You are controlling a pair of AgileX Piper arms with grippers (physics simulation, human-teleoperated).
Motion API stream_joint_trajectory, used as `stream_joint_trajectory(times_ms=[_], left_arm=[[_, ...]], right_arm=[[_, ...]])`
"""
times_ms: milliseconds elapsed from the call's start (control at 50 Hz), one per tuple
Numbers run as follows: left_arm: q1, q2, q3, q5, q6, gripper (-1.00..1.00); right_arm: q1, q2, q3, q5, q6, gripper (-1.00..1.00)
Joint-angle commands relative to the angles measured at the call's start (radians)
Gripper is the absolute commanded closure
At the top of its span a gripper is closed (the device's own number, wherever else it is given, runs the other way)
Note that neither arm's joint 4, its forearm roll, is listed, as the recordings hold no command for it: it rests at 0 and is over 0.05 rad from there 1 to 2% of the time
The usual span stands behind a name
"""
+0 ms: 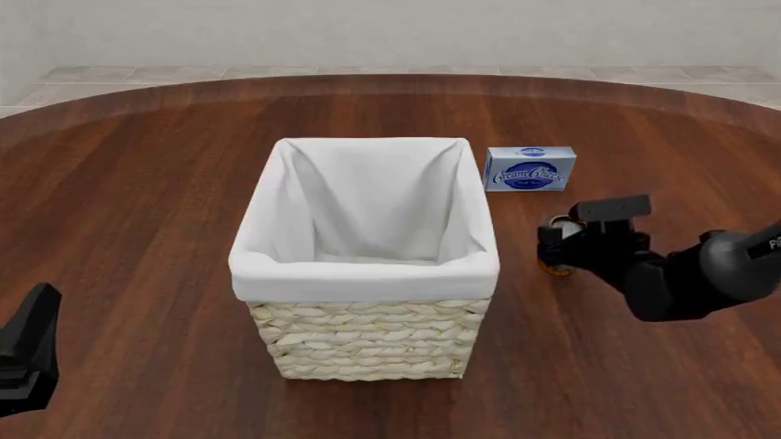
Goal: Pick up the alphabet soup and put it in the basket.
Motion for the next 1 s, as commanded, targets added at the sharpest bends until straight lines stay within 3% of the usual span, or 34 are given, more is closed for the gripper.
stream_joint_trajectory(times_ms=[20,460,480,820,1000], left_arm=[[0.0,0.0,0.0,0.0,0.0,-1.0],[0.0,0.0,0.0,-0.001,-0.001,-1.0],[0.0,0.0,0.0,-0.001,-0.001,-1.0],[-0.001,0.0,0.0,-0.001,0.0,-1.0],[-0.002,0.0,0.0,0.0,0.001,-1.0]], right_arm=[[-0.004,0.031,-0.006,-0.012,-0.001,-1.0],[0.007,0.055,0.007,-0.038,-0.006,-1.0],[0.003,0.056,0.006,-0.034,-0.003,1.0],[0.015,-0.004,0.041,-0.036,-0.02,1.0],[0.032,-0.065,0.024,0.04,-0.007,1.0]])
